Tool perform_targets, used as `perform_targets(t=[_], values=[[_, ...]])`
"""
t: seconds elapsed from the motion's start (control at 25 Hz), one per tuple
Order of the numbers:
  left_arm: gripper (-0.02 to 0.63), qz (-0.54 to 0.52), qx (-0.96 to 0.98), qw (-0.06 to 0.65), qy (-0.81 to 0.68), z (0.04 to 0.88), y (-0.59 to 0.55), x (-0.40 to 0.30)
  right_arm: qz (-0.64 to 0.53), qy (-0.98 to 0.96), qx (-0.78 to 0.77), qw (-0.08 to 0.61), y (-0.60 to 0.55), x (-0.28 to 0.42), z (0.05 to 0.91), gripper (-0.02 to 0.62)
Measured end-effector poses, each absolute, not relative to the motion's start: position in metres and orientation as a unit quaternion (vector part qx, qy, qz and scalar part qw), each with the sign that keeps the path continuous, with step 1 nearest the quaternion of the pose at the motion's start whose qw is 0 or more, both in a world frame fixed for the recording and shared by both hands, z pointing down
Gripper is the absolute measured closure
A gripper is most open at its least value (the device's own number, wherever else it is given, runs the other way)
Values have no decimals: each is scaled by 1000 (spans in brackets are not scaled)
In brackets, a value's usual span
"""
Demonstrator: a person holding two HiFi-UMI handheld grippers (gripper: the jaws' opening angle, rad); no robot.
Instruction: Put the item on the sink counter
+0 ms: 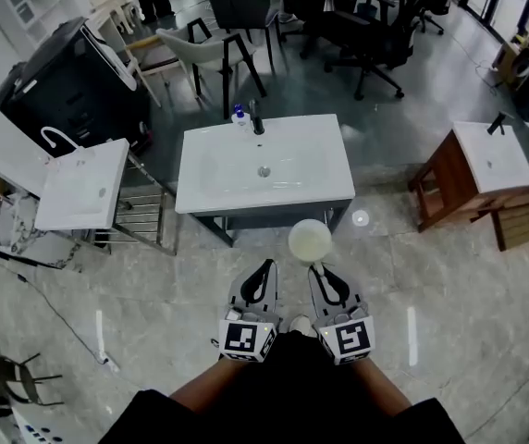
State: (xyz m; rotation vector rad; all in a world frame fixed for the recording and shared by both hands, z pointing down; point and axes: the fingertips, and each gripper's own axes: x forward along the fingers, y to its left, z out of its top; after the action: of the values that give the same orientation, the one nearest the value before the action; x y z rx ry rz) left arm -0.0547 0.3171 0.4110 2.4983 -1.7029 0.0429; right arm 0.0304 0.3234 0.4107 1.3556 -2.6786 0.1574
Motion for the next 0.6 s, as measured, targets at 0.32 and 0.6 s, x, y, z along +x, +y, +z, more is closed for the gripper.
perform_targets(t=[0.32, 0.6], values=[[594, 29, 814, 58, -577, 420, 325, -52, 41, -900, 431, 60, 324, 37, 425, 538], [594, 36, 814, 66, -576, 422, 312, -49, 58, -892, 445, 61, 311, 47, 425, 538]])
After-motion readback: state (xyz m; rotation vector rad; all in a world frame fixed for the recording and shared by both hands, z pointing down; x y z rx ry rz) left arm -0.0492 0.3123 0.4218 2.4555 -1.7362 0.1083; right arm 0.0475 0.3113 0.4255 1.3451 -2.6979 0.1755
